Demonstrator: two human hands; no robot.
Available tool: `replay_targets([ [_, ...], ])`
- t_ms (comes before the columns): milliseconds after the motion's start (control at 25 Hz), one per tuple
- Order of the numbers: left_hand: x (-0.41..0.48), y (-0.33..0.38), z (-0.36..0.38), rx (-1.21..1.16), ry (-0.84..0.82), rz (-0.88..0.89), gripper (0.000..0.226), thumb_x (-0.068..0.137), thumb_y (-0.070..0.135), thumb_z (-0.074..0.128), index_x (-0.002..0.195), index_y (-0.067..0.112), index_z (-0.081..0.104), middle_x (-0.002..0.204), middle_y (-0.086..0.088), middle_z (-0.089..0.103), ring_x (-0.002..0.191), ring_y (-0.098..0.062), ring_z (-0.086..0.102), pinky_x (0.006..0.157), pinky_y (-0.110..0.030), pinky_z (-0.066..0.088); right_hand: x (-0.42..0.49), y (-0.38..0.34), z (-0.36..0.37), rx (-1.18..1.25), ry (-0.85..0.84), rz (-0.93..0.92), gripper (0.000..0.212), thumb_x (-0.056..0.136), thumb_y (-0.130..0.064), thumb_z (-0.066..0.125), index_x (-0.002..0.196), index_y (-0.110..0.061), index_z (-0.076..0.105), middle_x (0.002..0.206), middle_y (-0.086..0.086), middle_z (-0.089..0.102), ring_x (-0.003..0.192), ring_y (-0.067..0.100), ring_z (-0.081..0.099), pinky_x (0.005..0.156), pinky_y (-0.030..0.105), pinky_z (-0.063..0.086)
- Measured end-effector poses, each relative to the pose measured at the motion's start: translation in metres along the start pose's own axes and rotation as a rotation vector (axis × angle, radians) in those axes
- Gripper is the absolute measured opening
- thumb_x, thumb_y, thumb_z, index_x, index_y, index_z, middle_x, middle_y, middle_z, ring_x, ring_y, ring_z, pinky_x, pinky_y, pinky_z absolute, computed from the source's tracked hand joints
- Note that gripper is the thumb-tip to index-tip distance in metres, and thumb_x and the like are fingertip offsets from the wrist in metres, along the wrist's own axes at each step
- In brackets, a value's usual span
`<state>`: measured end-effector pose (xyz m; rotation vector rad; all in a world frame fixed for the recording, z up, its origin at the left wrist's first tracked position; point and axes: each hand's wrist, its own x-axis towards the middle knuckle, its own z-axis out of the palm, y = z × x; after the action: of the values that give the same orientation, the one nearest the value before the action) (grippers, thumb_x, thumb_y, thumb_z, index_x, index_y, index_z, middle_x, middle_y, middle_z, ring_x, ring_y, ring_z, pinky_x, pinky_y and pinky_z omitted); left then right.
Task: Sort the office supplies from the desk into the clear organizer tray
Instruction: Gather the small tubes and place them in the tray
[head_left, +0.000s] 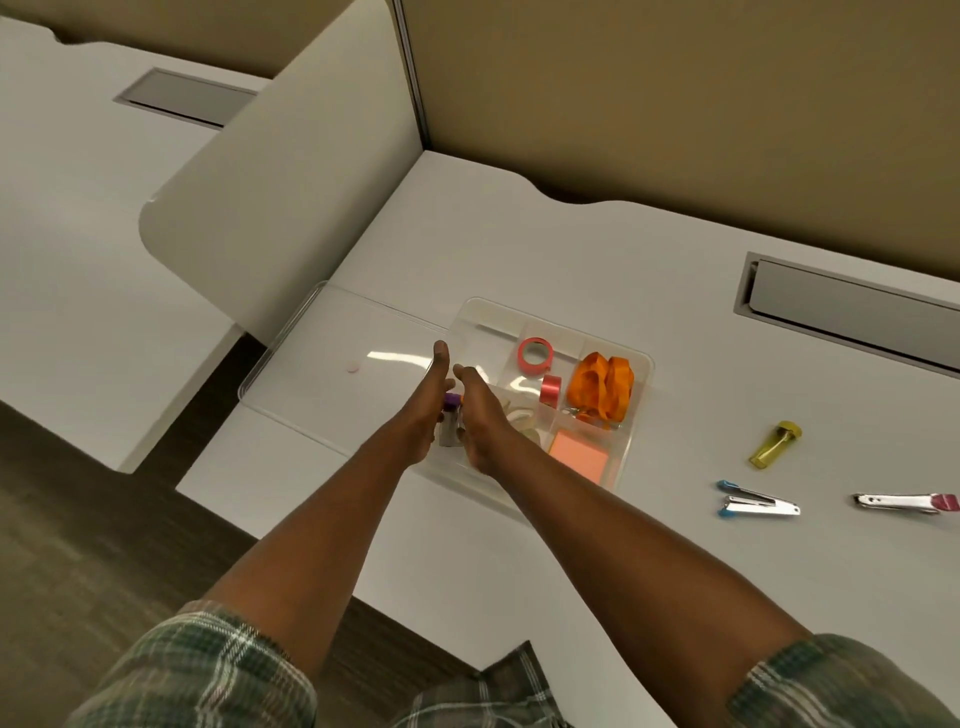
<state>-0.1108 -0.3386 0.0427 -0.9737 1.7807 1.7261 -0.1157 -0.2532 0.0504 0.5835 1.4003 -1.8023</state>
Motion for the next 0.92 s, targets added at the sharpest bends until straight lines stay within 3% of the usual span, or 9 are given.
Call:
replay_targets([
  [80, -0.004, 0.002, 0.004, 0.008, 0.015, 0.035, 0.093, 0.081, 0.085, 0.021, 0.15, 0.024, 0.036, 0.154, -0.008, 0.041, 0.141, -0.028, 0.038, 0.104, -0.045, 0.03, -0.002, -0.001, -0.004, -0.032, 0.001, -0.02, 0.036, 0.096, -0.056, 0.043, 0.105, -0.025, 0.059, 0.127, 0.007, 0.061, 0.101, 0.014, 0.058, 0.077, 0.031, 0.044],
  [160, -0.009, 0.003, 0.01, 0.042, 0.019, 0.066, 0.092, 0.081, 0.085, 0.02, 0.153, 0.027, 0.031, 0.158, -0.009, 0.034, 0.144, -0.03, 0.034, 0.111, -0.047, 0.028, -0.006, -0.002, -0.012, -0.061, -0.011, -0.062, 0.045, 0.098, -0.057, 0.039, 0.133, -0.031, 0.051, 0.15, 0.007, 0.044, 0.128, 0.022, 0.05, 0.1, 0.038, 0.041],
  [240, -0.016, 0.006, 0.021, 0.117, 0.1, 0.101, 0.098, 0.076, 0.088, 0.021, 0.152, 0.027, 0.03, 0.159, -0.012, 0.031, 0.144, -0.033, 0.033, 0.117, -0.051, 0.027, -0.014, -0.003, -0.026, -0.068, -0.028, -0.104, 0.054, 0.099, -0.057, 0.037, 0.146, -0.031, 0.04, 0.158, 0.004, 0.034, 0.142, 0.027, 0.036, 0.107, 0.041, 0.036],
  [320, -0.024, 0.012, 0.039, 0.192, 0.222, 0.194, 0.09, 0.083, 0.083, 0.024, 0.147, 0.022, 0.04, 0.156, -0.012, 0.037, 0.14, -0.033, 0.038, 0.116, -0.053, 0.031, -0.025, -0.005, -0.044, -0.069, -0.028, -0.135, 0.053, 0.1, -0.055, 0.039, 0.145, -0.027, 0.04, 0.156, 0.003, 0.037, 0.139, 0.027, 0.04, 0.099, 0.038, 0.04],
  [440, -0.035, 0.02, 0.078, 0.248, 0.301, 0.365, 0.069, 0.097, 0.064, 0.026, 0.133, 0.014, 0.056, 0.141, -0.01, 0.055, 0.125, -0.027, 0.052, 0.107, -0.045, 0.039, -0.047, -0.008, -0.084, -0.083, 0.022, -0.188, 0.044, 0.101, -0.049, 0.041, 0.137, -0.023, 0.048, 0.143, 0.006, 0.05, 0.123, 0.027, 0.052, 0.088, 0.035, 0.047],
  [520, -0.043, 0.021, 0.111, 0.236, 0.267, 0.428, 0.06, 0.101, 0.057, 0.028, 0.127, 0.013, 0.06, 0.131, -0.008, 0.062, 0.116, -0.023, 0.057, 0.1, -0.04, 0.042, -0.062, -0.006, -0.117, -0.095, 0.059, -0.244, 0.034, 0.101, -0.047, 0.042, 0.126, -0.026, 0.053, 0.131, 0.003, 0.056, 0.112, 0.022, 0.057, 0.082, 0.035, 0.051],
  [760, -0.065, 0.004, 0.215, 0.27, 0.079, 0.51, 0.047, 0.098, 0.054, 0.036, 0.094, 0.016, 0.063, 0.101, -0.011, 0.068, 0.096, -0.027, 0.063, 0.094, -0.05, 0.048, -0.104, 0.013, -0.233, -0.19, 0.285, -0.304, 0.029, 0.1, -0.047, 0.043, 0.122, -0.032, 0.053, 0.122, -0.002, 0.061, 0.105, 0.019, 0.063, 0.093, 0.044, 0.054],
  [920, -0.072, -0.025, 0.286, 0.417, -0.017, 0.492, 0.049, 0.099, 0.053, 0.038, 0.103, 0.011, 0.063, 0.104, -0.009, 0.066, 0.098, -0.023, 0.06, 0.089, -0.042, 0.047, -0.135, 0.028, -0.303, -0.199, 0.432, -0.309, 0.037, 0.093, -0.048, 0.046, 0.125, -0.034, 0.054, 0.118, -0.002, 0.064, 0.1, 0.019, 0.066, 0.09, 0.045, 0.055],
])
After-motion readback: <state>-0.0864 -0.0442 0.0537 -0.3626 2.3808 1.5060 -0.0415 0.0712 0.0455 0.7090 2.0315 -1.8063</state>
